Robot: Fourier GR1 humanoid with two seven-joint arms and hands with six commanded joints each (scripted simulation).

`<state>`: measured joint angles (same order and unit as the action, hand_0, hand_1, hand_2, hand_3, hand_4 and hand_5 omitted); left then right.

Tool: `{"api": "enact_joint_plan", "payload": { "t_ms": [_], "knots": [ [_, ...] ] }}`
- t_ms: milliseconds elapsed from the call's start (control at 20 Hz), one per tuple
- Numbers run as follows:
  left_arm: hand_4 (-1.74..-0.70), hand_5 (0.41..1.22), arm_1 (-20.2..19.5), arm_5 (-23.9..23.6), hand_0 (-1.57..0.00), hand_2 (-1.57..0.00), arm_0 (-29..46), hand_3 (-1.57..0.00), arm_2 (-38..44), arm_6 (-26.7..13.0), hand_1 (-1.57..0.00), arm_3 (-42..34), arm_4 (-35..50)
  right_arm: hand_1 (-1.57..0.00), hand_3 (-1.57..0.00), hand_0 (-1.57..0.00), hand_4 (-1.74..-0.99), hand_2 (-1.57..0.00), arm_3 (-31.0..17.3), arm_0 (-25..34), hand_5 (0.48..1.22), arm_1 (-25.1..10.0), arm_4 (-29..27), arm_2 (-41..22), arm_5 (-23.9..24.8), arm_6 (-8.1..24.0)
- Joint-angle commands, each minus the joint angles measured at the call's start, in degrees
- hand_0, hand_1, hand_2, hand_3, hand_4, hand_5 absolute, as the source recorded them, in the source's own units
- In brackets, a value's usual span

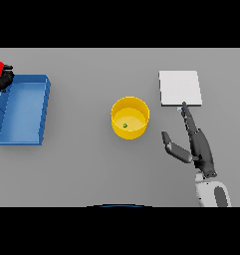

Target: Pick up the red beaker and tilt it to pour out 1 green nut into yellow bowl. Pick up the yellow bowl and place it on the metallic measuring scale.

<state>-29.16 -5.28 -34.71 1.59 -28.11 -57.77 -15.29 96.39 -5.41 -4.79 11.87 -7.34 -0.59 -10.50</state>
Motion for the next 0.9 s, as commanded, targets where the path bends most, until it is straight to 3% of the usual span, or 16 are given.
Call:
{"api": "enact_joint_plan", "payload": {
  "t_ms": [0, 100, 200, 250, 350, 500, 650, 850],
  "knots": [
    [-1.74, 1.050, -0.27, -0.39, -1.57, -1.57, 1.74, -1.57, 0.27, -0.52, -1.57, -1.27, 0.08, 0.00, 0.00, 0.00, -1.167, 0.00, 0.71, 0.12, 0.675, -0.47, -0.53, 0.28, -0.36, 0.21],
    [-1.74, 0.925, 0.30, -0.71, -1.57, -1.57, 4.03, -1.57, 0.23, -2.35, -1.57, -4.00, 0.70, 0.00, 0.00, 0.00, -1.157, 0.00, 1.03, -0.17, 0.671, -0.93, -1.00, 0.79, -0.46, 1.21],
    [-1.52, 0.818, -0.22, 0.88, -1.57, -1.53, 5.56, -1.53, 0.32, -4.42, -1.57, -6.92, 1.92, 0.00, 0.00, 0.00, -1.155, 0.00, 0.43, 0.21, 0.670, -0.58, -1.09, 0.57, -0.67, 1.28],
    [-1.37, 0.774, -0.72, 3.70, -1.47, -1.28, 6.03, -1.32, -0.33, -3.74, -1.34, -8.78, 2.95, 0.00, 0.00, 0.00, -1.153, 0.00, 0.73, 0.32, 0.670, -0.47, -1.31, 0.59, -0.69, 1.91],
    [-1.13, 0.705, -1.06, 8.51, -0.94, -0.82, 7.51, -0.84, 0.09, -3.24, -0.86, -11.47, 6.91, 0.00, 0.00, 0.00, -1.149, 0.00, 0.51, 0.09, 0.670, -0.44, -1.00, 0.46, -0.56, 1.10],
    [-0.92, 0.651, -2.57, 12.89, -0.48, -0.42, 7.78, -0.43, -0.55, -4.06, -0.44, -11.60, 8.05, 0.00, 0.00, 0.00, -1.155, 0.00, 1.34, 0.21, 0.670, -0.53, -1.60, 0.74, -0.61, 2.06],
    [-0.83, 0.627, -3.11, 14.38, -0.25, -0.21, 7.26, -0.22, -2.86, -4.49, -0.22, -9.56, 5.52, 0.00, 0.00, 0.00, -1.156, 0.00, -0.14, 0.63, 0.665, -0.46, 0.00, 0.51, 0.31, 1.85],
    [-0.78, 0.631, -3.52, 12.31, -0.10, -0.09, 7.22, -0.09, -3.58, -2.72, -0.09, -9.82, 3.18, 0.00, 0.00, 0.00, -1.154, 0.00, 0.47, 0.73, 0.657, -0.31, 0.99, 0.20, 1.10, 2.06]
  ]
}}
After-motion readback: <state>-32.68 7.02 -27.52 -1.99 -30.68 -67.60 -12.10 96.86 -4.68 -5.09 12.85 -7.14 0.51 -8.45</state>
